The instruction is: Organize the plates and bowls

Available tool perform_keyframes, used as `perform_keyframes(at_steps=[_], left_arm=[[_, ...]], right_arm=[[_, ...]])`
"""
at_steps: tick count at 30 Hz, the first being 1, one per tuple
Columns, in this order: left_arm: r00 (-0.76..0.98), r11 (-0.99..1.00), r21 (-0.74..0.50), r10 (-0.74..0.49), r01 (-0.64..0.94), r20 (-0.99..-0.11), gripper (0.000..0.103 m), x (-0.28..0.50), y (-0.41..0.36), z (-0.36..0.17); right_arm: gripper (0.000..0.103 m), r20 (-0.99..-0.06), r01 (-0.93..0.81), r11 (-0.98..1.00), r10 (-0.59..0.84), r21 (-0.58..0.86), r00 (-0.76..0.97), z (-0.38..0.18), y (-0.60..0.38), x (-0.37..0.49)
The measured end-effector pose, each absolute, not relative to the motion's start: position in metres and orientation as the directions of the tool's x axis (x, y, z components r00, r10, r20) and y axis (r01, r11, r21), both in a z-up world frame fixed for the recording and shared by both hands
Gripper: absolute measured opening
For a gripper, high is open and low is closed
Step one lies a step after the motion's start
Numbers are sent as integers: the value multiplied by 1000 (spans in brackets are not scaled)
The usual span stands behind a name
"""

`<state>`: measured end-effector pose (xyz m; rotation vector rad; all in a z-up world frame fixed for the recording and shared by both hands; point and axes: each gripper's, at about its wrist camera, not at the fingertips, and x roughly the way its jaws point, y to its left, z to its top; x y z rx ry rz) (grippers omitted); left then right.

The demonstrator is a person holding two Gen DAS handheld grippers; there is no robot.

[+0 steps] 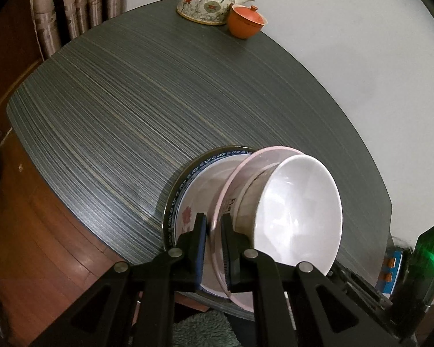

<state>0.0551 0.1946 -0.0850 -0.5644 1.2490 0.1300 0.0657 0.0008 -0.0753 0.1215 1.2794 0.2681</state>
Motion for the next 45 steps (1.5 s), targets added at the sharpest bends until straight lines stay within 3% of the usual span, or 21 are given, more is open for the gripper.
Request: perform_keyframes(at_steps=[6,13,18,22,24,34,45], left_arm=[[334,856,-335,-206,-395,-920,12,54,198,-83],[352,854,-331,-190,-401,-917,22,47,203,-77],[383,855,-344,-189,-388,-904,32,37,205,-68],[411,881,-286,-118,-376,-904,36,25,203,-57],[414,894,-259,-92,-366,-905,45,19,200,-54],[439,940,-163,-17,-298,-899,51,-4,170,-50],[467,954,-109,36,-279,-884,57,-16,149,-43]], right_arm=[[18,-927,-131,960,275,249,256,-76,1,67],[45,-929,-116,967,252,229,270,-78,-9,64],[54,-922,-122,960,276,251,271,-76,-15,58],[64,-913,-129,957,287,260,291,-70,-20,51],[67,-908,-136,957,286,255,307,-68,-21,47],[89,-886,-218,954,277,206,373,-64,-12,23],[100,-869,-271,946,280,178,409,-63,-3,10]])
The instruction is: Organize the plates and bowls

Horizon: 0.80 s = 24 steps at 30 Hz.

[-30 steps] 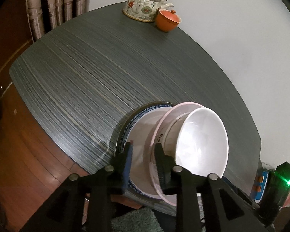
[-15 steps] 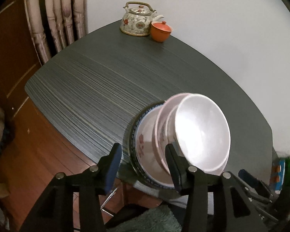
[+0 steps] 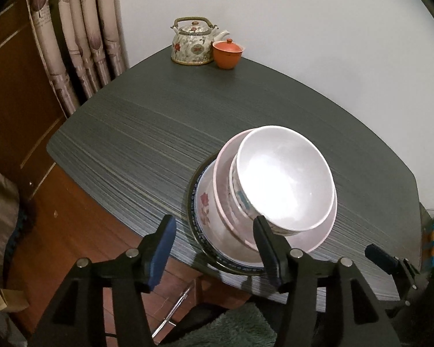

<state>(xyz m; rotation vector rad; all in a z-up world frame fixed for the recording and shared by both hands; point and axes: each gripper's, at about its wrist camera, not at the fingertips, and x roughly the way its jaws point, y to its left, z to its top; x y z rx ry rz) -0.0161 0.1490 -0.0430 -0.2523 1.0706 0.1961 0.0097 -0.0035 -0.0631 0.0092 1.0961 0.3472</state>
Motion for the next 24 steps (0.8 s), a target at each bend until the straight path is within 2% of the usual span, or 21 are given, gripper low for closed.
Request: perform_keyframes(at_steps=[3,24], left_arm=[[473,957,-91,53,-277,-880,62,-14,147,-42],[463,958,-50,90,-281,-882,63,-12,144,-37]], right_arm=[[102,-865,-285,944,277,164,418,-63,-1,7],[102,-867,-337,931,277,137,414,-65,7,-2]])
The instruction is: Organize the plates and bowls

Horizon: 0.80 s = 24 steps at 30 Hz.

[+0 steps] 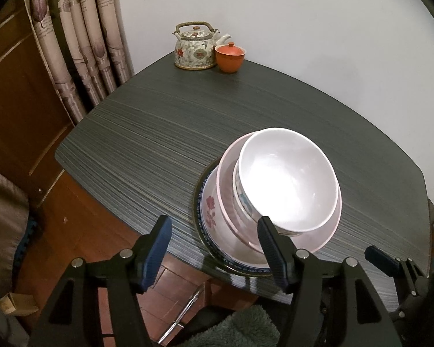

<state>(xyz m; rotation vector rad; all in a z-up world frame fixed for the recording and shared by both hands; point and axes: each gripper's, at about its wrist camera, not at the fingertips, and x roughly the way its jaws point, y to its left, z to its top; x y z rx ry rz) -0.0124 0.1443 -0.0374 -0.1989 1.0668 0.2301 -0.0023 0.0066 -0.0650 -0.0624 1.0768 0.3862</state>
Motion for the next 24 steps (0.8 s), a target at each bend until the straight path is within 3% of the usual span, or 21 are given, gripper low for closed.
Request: perform_keyframes(at_steps=[24], left_arm=[[447,973,-23,85,-230,-891,63,-3,138,-39]], right_arm=[[102,-871,-341,931,273,133,408,-65,6,-1]])
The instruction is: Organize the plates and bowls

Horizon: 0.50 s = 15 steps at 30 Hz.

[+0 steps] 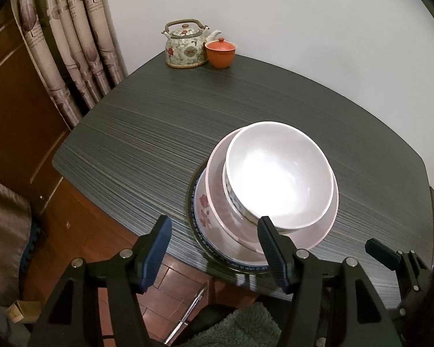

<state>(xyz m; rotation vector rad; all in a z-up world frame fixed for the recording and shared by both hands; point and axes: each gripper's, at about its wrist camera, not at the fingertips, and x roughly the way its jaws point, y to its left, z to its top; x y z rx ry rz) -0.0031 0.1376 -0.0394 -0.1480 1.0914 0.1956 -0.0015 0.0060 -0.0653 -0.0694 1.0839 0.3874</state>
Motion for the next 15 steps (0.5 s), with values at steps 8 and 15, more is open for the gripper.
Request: perform_keyframes(at_steps=[8,15], left_arm=[[442,977,-24,74,-214,-894,63,-1,135,-42],[439,977,-22,76,-213,-895,63,0,133,-43]], right_arm=[[102,-874,-338,931,273,135,403,-66,5,0],[102,-877,-339,931,272,135,397,-66,4,1]])
